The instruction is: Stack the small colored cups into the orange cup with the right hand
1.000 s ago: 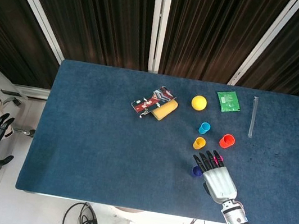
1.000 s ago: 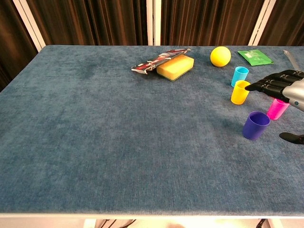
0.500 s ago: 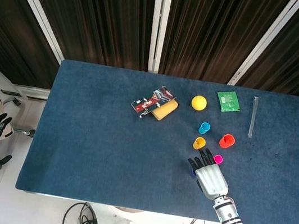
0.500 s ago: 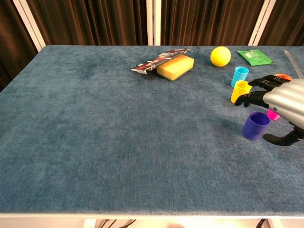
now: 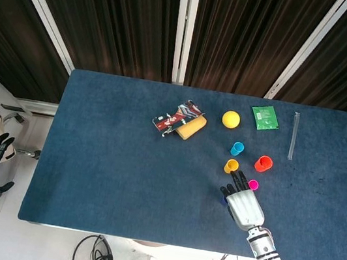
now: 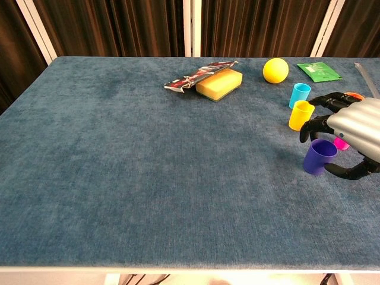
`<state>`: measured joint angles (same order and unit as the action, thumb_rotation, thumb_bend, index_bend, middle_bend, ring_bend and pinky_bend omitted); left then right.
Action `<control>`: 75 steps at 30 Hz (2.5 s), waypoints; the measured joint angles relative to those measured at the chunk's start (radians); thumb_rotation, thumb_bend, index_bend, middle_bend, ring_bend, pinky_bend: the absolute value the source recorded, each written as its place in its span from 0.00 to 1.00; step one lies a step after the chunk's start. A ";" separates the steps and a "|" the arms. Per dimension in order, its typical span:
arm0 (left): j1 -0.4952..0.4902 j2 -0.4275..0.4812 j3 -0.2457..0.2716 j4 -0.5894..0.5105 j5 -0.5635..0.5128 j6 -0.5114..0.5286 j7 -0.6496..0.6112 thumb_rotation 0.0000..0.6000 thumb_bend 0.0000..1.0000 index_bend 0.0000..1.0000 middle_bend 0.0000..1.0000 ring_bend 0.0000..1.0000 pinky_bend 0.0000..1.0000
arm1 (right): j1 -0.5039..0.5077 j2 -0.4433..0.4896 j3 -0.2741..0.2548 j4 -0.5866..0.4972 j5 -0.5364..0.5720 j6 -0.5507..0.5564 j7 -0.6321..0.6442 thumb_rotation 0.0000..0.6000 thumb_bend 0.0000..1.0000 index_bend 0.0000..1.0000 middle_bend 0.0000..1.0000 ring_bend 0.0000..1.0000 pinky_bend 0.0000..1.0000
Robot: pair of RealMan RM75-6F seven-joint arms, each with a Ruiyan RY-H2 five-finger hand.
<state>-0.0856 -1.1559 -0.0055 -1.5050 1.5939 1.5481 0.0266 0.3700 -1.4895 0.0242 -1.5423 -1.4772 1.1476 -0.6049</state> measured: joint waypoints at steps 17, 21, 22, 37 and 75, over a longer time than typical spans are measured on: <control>0.001 0.008 0.001 -0.011 -0.003 -0.007 -0.025 1.00 0.06 0.03 0.04 0.00 0.00 | 0.002 0.012 0.002 0.019 -0.023 0.046 0.075 1.00 0.28 0.45 0.44 0.05 0.00; 0.005 0.011 0.002 -0.012 -0.004 -0.004 -0.024 1.00 0.06 0.03 0.04 0.00 0.00 | 0.000 0.041 0.022 0.005 -0.024 0.072 0.122 1.00 0.28 0.45 0.44 0.05 0.00; 0.006 0.012 0.002 -0.012 -0.004 -0.003 -0.023 1.00 0.06 0.03 0.04 0.00 0.00 | 0.000 0.050 0.028 -0.001 -0.024 0.079 0.137 1.00 0.28 0.46 0.44 0.06 0.00; 0.004 0.009 -0.002 -0.004 -0.012 -0.012 -0.029 1.00 0.06 0.03 0.04 0.00 0.00 | 0.008 0.180 0.180 0.015 0.118 0.133 0.284 1.00 0.28 0.48 0.45 0.07 0.00; -0.012 -0.015 -0.007 0.061 -0.041 -0.057 -0.081 1.00 0.06 0.03 0.04 0.00 0.00 | 0.127 0.014 0.191 0.329 0.286 -0.075 0.341 1.00 0.26 0.35 0.33 0.06 0.00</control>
<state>-0.0974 -1.1709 -0.0125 -1.4442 1.5527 1.4910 -0.0548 0.4971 -1.4756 0.2149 -1.2136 -1.1907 1.0727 -0.2641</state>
